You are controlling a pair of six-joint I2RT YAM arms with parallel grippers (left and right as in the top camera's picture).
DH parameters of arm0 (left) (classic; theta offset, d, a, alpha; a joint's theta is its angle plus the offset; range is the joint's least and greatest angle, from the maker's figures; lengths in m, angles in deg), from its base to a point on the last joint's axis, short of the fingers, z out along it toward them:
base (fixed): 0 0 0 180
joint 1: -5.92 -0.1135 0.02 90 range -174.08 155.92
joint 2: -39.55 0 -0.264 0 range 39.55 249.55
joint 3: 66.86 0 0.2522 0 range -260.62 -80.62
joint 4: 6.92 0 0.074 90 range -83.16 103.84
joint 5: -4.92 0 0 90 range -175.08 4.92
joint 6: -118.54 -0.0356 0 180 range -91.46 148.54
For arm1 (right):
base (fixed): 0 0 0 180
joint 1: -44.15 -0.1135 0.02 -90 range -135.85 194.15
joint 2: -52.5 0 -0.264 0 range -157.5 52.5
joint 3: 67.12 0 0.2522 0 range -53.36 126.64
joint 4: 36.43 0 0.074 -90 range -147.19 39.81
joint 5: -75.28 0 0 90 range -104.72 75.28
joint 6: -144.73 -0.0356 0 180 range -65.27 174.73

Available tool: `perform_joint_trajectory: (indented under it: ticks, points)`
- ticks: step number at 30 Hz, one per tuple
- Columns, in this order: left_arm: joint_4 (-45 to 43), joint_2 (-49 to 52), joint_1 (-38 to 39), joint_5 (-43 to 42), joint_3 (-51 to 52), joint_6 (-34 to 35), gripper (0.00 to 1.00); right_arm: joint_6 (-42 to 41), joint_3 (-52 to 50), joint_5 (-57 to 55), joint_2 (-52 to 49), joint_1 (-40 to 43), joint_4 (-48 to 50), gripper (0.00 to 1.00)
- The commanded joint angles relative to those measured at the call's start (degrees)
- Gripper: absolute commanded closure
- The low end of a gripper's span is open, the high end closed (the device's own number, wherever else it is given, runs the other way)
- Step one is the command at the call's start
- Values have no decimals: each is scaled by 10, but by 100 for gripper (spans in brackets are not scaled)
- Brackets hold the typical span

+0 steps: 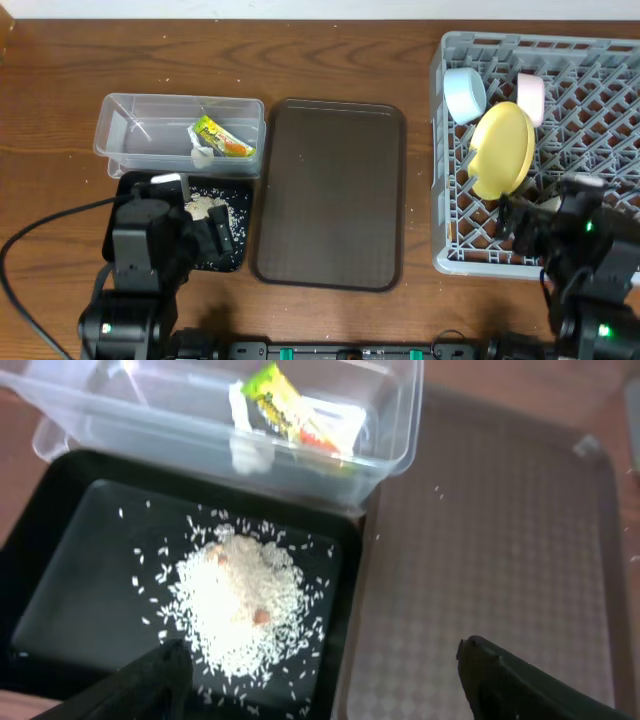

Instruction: Sort waste into correct bins and load items into the dishwasher rack

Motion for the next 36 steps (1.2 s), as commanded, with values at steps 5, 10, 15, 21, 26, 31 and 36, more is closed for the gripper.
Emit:
perform_joint_trajectory:
  ticks: [5,10,15,21,26,31,36]
  points:
    - [0,-8,1,1,5,1,11,9,-25,-11,26,4,-49,1]
    - [0,-8,1,1,5,1,9,9,-25,-11,26,4,-95,1]
    - [0,-8,1,1,5,1,6,9,-25,-11,26,4,-122,1]
    - [0,-8,1,1,5,1,5,9,-25,-11,24,-50,-132,1]
    - [0,-8,1,1,5,1,5,12,-25,-40,38,-82,-122,1]
    - [0,-8,1,1,5,1,5,12,-26,-42,85,-106,-74,1]
    - [0,-8,1,1,5,1,5,23,-43,-42,151,-106,-19,1]
